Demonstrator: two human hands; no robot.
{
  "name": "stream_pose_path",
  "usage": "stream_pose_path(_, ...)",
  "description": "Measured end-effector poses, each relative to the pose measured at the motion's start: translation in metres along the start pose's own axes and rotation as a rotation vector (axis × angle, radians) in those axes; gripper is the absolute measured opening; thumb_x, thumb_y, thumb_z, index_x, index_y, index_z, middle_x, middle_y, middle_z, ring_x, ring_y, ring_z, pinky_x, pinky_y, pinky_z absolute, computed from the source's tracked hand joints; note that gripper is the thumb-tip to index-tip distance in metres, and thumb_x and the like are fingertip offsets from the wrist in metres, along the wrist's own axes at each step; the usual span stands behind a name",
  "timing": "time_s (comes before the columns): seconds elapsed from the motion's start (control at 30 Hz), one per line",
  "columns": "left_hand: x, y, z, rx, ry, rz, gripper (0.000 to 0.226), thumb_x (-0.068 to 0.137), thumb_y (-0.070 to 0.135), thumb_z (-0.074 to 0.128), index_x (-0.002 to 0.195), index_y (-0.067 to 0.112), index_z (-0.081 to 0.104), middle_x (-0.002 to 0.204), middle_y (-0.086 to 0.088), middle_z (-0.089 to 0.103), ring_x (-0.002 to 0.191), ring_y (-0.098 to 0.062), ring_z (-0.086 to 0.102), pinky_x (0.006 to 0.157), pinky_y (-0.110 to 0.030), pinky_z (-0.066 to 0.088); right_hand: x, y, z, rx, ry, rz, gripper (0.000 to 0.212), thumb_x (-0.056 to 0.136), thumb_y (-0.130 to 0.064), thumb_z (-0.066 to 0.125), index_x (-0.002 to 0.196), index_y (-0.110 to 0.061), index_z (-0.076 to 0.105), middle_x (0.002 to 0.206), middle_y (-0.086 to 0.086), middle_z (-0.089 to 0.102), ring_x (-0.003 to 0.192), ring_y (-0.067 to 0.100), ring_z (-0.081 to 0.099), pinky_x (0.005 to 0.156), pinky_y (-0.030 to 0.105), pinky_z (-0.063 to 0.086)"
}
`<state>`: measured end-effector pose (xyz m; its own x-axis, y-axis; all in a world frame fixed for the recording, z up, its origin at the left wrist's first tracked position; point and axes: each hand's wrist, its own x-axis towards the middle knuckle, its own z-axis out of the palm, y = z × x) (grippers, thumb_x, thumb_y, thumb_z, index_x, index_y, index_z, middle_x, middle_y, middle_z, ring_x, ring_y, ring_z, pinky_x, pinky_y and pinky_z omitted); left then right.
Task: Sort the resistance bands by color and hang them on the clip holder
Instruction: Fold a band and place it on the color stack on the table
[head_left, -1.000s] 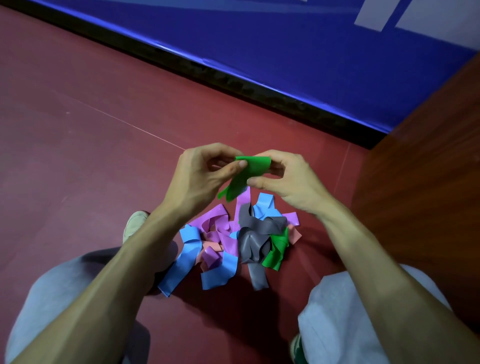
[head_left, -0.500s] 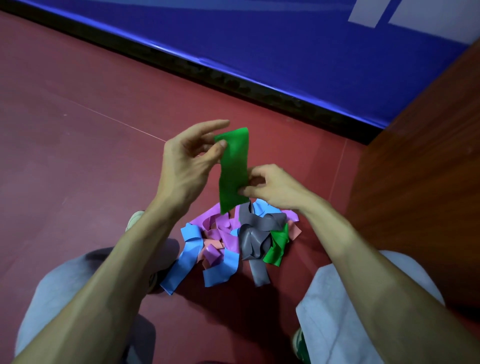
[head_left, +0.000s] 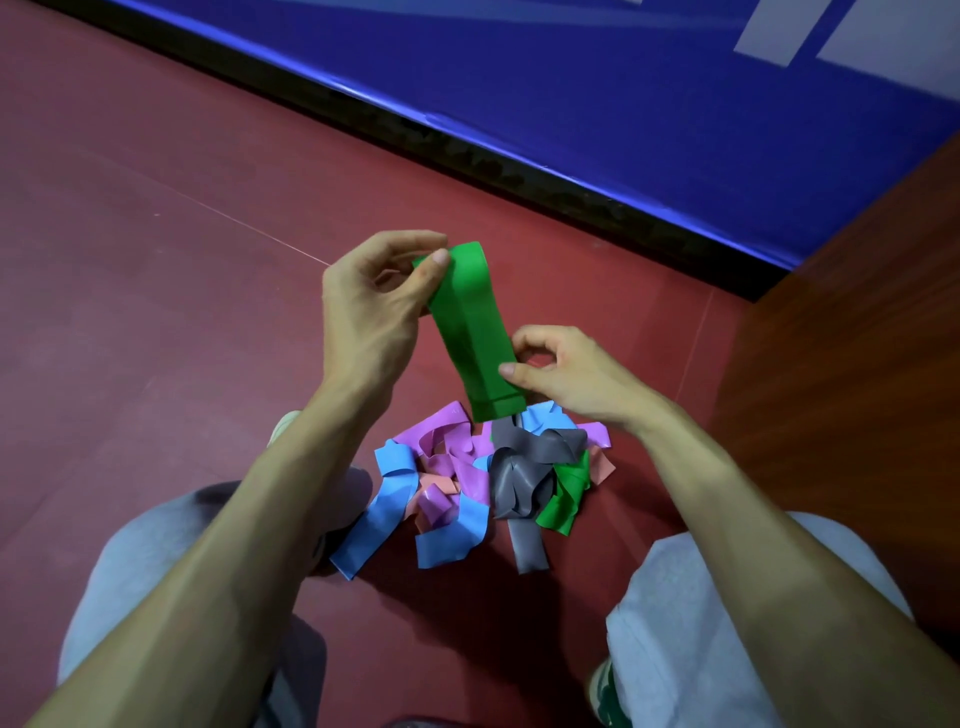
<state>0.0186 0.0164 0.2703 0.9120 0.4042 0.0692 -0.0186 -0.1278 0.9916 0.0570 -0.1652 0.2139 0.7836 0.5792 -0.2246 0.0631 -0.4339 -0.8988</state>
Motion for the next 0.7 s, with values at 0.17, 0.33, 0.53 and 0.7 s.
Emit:
stream_pose_path(0.17,0.003,-0.007,-0.002,0.095,-0.005,-0.048,0.029,0.083,0.020,0.072,0.112,0.018,0.070,0.083,-0.004,0.068,0.077,-0.013,0.061,0.082,-0.047,0.057,-0.001,-0.003,0.002,0.021,-0.047,0.032,0.013,0.093,-0.010,0.059,0.085,-0.020,0.059,0.084,-0.004,0.059,0.071,0.008,0.059,0.058,0.019,0.051)
stream_pose_path(0.33,0.000,-0.006,-0.002,0.079,-0.059,-0.077,0.012,0.088,0.014,0.066,0.096,0.019,0.073,0.084,-0.007,0.071,0.078,-0.016,0.064,0.080,-0.047,0.058,0.003,0.003,0.003,0.037,-0.026,0.007,0.017,0.093,-0.013,0.059,0.081,-0.025,0.058,0.067,-0.012,0.057,0.064,0.003,0.049,0.065,0.024,0.041)
stream_pose_path(0.53,-0.004,0.002,-0.002,-0.034,-0.100,-0.106,0.013,0.088,0.010,0.067,0.091,0.021,0.072,0.076,0.005,0.073,0.075,-0.011,0.066,0.079,-0.039,0.057,0.003,0.004,0.003,0.136,-0.047,0.042,0.013,0.092,-0.009,0.060,0.096,-0.021,0.058,0.081,0.015,0.060,0.078,0.016,0.052,0.073,0.034,0.042)
stream_pose_path(0.7,-0.006,0.008,-0.003,-0.020,-0.142,-0.024,0.023,0.080,0.004,0.072,0.096,0.021,0.073,0.079,0.009,0.074,0.079,-0.010,0.067,0.081,-0.037,0.058,0.000,-0.001,0.006,0.227,-0.154,0.092,0.024,0.092,-0.003,0.058,0.112,-0.016,0.055,0.097,0.007,0.064,0.088,0.013,0.060,0.073,0.023,0.051)
